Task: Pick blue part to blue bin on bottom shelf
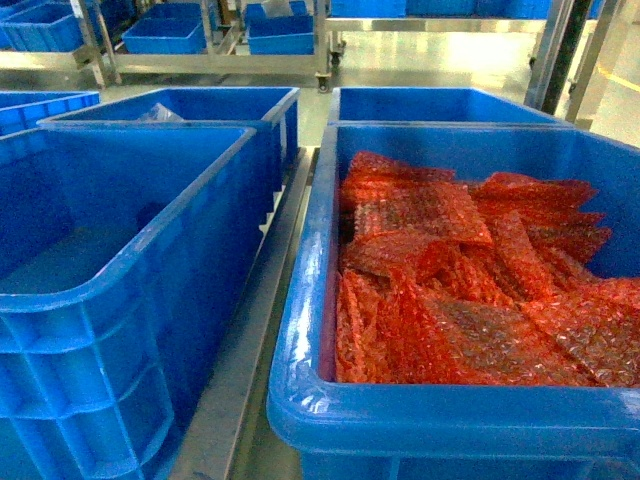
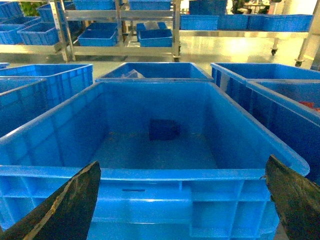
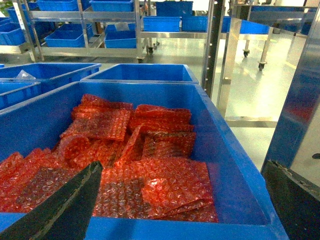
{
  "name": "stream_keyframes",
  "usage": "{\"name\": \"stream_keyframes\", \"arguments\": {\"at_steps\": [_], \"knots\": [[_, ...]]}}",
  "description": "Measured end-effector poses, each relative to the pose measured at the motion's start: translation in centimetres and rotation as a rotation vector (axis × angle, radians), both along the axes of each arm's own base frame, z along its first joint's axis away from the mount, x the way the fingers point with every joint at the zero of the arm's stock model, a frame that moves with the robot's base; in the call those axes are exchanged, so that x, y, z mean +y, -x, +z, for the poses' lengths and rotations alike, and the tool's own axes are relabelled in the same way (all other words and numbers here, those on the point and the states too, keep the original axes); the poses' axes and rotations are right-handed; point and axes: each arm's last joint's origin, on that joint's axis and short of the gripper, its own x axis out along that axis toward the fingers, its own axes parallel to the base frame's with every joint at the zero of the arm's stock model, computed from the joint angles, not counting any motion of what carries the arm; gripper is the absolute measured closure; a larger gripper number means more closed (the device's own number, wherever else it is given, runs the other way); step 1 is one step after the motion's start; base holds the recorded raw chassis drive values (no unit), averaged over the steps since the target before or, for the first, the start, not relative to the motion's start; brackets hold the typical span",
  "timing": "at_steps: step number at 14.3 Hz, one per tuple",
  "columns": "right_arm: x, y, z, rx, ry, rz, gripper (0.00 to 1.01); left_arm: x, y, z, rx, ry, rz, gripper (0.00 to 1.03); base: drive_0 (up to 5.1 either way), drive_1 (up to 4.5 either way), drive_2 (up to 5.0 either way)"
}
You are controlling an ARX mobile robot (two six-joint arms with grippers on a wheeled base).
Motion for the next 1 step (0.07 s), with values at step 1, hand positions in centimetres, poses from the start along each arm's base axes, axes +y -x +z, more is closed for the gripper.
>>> {"name": "stream_keyframes", "arguments": {"at_steps": [1], "knots": [[0.0,0.0,0.0,0.0,0.0,0.0,0.03,0.0,0.0,-0.01,0.0,0.0,0.0,0.05,0.0,0.0,0.0]]}}
